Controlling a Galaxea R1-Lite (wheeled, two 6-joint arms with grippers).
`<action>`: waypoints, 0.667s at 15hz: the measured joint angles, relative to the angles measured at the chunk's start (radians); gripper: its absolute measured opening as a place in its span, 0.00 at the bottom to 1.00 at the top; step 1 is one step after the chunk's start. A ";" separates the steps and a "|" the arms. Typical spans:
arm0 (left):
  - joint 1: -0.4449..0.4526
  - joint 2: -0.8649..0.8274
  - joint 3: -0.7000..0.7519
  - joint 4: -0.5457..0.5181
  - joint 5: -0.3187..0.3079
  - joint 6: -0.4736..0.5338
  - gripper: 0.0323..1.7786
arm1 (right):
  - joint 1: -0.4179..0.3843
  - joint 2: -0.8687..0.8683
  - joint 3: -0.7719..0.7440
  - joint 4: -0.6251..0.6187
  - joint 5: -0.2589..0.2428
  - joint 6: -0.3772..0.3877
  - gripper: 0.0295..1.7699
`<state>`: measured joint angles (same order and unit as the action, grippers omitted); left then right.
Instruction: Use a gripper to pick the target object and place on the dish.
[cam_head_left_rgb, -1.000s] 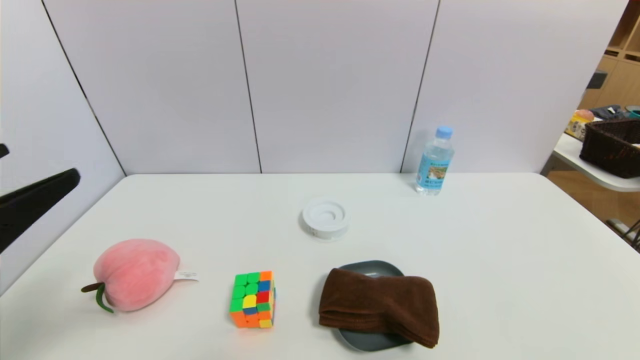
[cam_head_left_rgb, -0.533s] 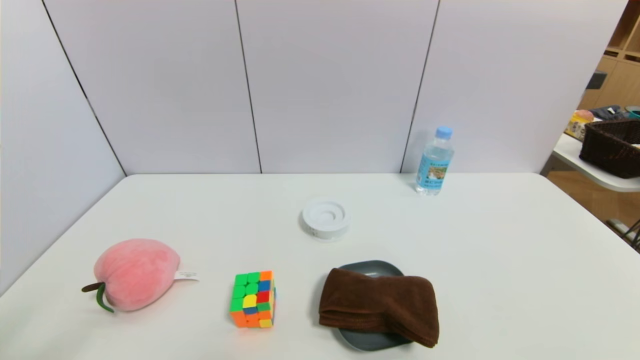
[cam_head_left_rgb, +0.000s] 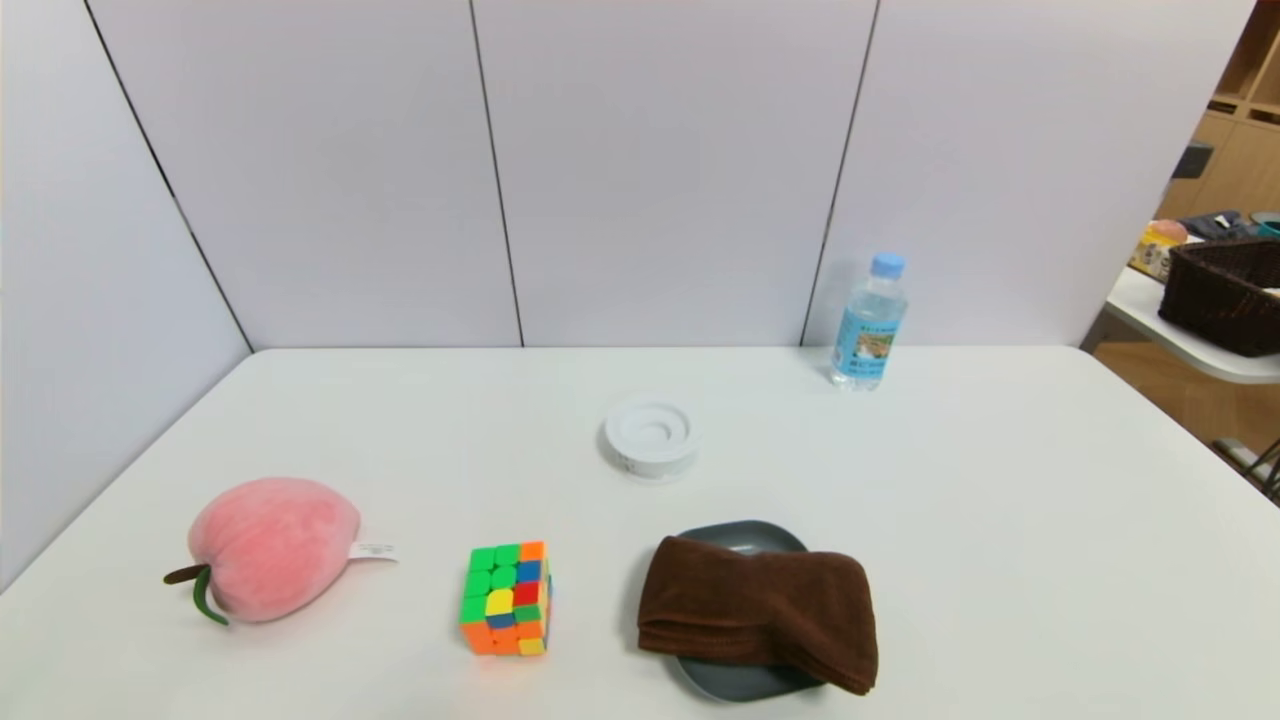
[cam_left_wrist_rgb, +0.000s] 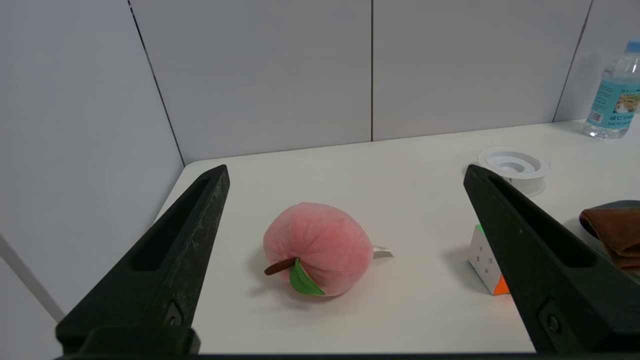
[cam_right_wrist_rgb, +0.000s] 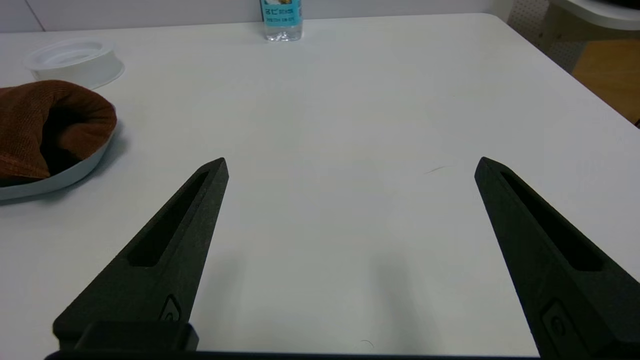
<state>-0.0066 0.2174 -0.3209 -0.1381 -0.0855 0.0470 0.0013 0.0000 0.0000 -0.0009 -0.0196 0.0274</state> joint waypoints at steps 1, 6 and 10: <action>0.004 -0.027 0.014 0.012 0.000 0.000 0.95 | 0.000 0.000 0.000 0.000 0.000 0.000 0.97; 0.012 -0.164 0.111 0.129 0.001 -0.001 0.95 | 0.000 0.000 0.000 0.000 0.000 0.000 0.97; 0.012 -0.210 0.220 0.133 0.007 0.004 0.95 | 0.000 0.000 0.000 0.000 0.000 0.000 0.97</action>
<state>0.0057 0.0072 -0.1009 -0.0051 -0.0787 0.0509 0.0013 0.0000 0.0000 -0.0009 -0.0200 0.0274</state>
